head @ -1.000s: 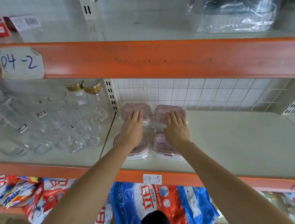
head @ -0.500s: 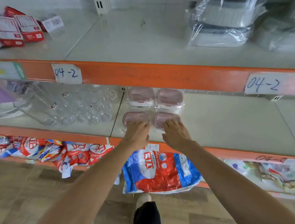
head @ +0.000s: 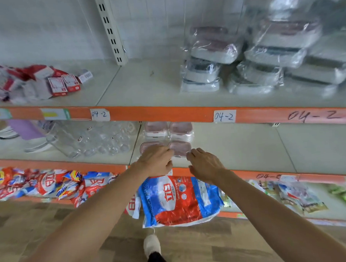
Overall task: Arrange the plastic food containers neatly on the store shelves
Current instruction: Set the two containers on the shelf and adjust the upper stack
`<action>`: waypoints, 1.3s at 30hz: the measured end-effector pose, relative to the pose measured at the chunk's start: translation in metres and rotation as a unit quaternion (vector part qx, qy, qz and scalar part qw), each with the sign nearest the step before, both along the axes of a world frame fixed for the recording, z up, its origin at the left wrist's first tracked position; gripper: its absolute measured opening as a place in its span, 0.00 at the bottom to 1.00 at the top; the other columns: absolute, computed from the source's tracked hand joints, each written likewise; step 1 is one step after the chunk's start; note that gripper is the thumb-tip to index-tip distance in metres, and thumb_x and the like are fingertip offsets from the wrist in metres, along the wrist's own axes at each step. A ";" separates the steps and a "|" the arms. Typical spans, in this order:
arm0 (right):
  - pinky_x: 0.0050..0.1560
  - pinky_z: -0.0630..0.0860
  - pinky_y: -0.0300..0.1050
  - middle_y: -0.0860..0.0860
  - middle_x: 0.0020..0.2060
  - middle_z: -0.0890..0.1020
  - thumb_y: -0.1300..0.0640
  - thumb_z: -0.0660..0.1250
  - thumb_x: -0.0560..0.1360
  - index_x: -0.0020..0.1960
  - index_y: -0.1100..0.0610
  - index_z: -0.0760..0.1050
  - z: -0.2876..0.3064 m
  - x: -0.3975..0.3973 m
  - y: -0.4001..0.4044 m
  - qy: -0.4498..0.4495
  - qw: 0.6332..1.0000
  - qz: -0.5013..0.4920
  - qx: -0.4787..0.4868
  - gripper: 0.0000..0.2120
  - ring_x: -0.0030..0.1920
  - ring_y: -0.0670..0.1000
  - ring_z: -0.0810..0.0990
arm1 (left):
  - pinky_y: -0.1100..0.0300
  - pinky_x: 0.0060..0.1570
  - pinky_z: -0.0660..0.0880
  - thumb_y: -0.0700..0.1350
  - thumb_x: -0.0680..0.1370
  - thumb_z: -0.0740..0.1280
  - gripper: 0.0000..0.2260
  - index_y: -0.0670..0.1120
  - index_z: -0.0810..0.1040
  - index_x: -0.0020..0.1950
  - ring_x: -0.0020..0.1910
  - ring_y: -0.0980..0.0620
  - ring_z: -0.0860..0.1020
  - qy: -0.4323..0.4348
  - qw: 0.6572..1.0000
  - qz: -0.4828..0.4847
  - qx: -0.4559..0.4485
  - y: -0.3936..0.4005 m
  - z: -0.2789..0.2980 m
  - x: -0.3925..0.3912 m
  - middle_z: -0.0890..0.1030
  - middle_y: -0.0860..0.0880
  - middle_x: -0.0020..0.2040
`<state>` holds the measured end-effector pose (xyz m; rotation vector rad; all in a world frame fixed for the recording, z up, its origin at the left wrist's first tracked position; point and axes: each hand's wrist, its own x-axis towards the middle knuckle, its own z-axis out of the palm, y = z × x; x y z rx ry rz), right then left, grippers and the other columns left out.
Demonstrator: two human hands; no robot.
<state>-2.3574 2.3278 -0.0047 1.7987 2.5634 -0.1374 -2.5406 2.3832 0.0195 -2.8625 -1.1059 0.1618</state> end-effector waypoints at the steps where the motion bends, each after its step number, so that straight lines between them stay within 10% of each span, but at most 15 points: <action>1: 0.57 0.70 0.49 0.55 0.61 0.72 0.55 0.59 0.78 0.66 0.59 0.67 0.015 0.003 -0.002 -0.007 1.000 0.003 0.014 0.18 0.63 0.55 0.69 | 0.57 0.41 0.70 0.45 0.75 0.59 0.09 0.43 0.76 0.47 0.46 0.48 0.77 -0.010 1.000 -0.011 0.014 -0.002 0.015 0.004 0.78 0.47 0.46; 9: 0.47 0.66 0.44 0.52 0.58 0.74 0.55 0.58 0.78 0.63 0.57 0.69 0.125 0.031 -0.001 0.002 0.996 -0.028 0.085 0.15 0.61 0.53 0.71 | 0.58 0.36 0.67 0.46 0.73 0.60 0.05 0.47 0.72 0.40 0.42 0.48 0.76 -0.054 0.993 -0.027 0.099 0.010 0.122 0.012 0.76 0.51 0.40; 29: 0.58 0.68 0.46 0.53 0.61 0.73 0.51 0.63 0.78 0.62 0.60 0.70 0.241 0.087 0.120 -0.009 0.973 -0.154 0.173 0.17 0.61 0.53 0.70 | 0.57 0.41 0.73 0.45 0.75 0.62 0.08 0.45 0.80 0.45 0.46 0.43 0.79 -0.210 0.972 0.015 0.105 0.178 0.209 0.086 0.82 0.46 0.46; 36: 0.67 0.63 0.50 0.57 0.69 0.65 0.35 0.62 0.73 0.72 0.61 0.61 0.245 0.089 0.173 -0.042 0.974 -0.206 0.080 0.38 0.68 0.56 0.64 | 0.54 0.38 0.69 0.44 0.75 0.64 0.11 0.44 0.70 0.33 0.45 0.40 0.77 -0.271 0.962 0.008 0.029 0.240 0.223 0.099 0.77 0.40 0.40; 39: 0.68 0.61 0.52 0.57 0.72 0.62 0.32 0.61 0.71 0.73 0.61 0.59 0.238 0.091 0.186 -0.025 0.971 -0.237 0.026 0.42 0.70 0.57 0.61 | 0.55 0.45 0.70 0.49 0.78 0.64 0.09 0.44 0.74 0.43 0.50 0.43 0.76 -0.252 0.967 -0.014 0.019 0.262 0.221 0.115 0.78 0.42 0.50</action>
